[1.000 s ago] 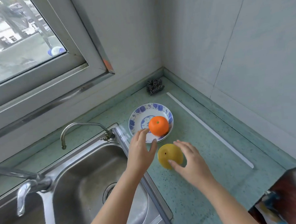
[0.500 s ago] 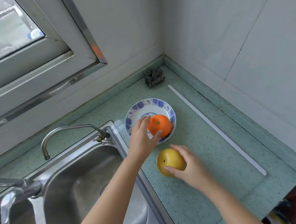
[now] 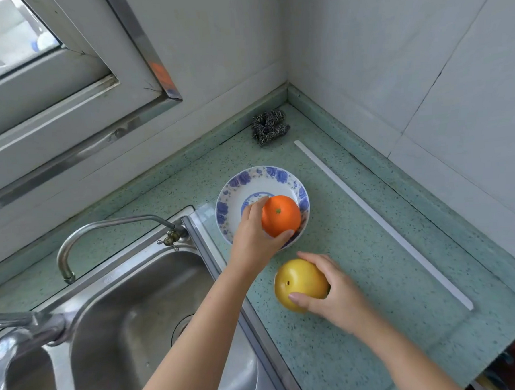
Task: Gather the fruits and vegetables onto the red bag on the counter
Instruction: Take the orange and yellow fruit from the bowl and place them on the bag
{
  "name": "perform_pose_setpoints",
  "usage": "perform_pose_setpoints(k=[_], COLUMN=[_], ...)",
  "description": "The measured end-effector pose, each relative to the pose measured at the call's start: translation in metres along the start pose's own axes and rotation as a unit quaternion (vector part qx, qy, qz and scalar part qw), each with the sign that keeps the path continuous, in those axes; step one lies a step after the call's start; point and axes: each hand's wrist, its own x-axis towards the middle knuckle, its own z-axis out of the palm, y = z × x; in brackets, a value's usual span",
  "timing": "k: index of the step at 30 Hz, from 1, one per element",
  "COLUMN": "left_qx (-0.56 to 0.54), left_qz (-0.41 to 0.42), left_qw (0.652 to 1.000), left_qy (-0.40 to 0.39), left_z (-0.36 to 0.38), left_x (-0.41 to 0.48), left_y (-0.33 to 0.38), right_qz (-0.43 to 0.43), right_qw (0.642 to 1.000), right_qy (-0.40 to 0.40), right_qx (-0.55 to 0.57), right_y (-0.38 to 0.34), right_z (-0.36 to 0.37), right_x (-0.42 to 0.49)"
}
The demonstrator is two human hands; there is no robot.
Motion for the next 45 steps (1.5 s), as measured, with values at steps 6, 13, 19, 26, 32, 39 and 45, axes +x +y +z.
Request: perform_pose_setpoints(k=[6,13,19,26,32,39,45], left_qx=[-0.044,-0.112,-0.131,-0.158,-0.189,-0.219,-0.236], left_qz=[-0.007,-0.015,-0.027,-0.027,-0.017,-0.043,-0.082], left_qw=[0.998,0.99,0.979,0.965,0.95,0.934,0.918], left_qy=[0.035,0.09,0.151,0.209,0.25,0.279,0.309], left_z=[0.003,-0.023,-0.057,-0.088,-0.099,-0.109,-0.113], left_x=[-0.005,-0.032,-0.088,-0.159,-0.215,-0.295,-0.377], left_y=[0.003,0.007,-0.003,-0.012,-0.013,-0.034,-0.051], right_qz=[0.003,-0.015,-0.07,-0.126,-0.163,-0.184,-0.203], right_qw=[1.0,0.999,0.995,0.99,0.986,0.983,0.979], right_qy=[0.012,0.03,0.066,0.059,0.039,0.0,-0.027], right_qx=[-0.02,-0.02,-0.007,-0.02,-0.014,-0.014,-0.023], right_y=[-0.002,-0.01,-0.04,-0.075,-0.098,-0.111,-0.116], right_z=[0.003,0.005,0.009,0.022,0.036,0.066,0.104], right_x=[0.0,-0.006,-0.02,-0.048,-0.076,-0.12,-0.174])
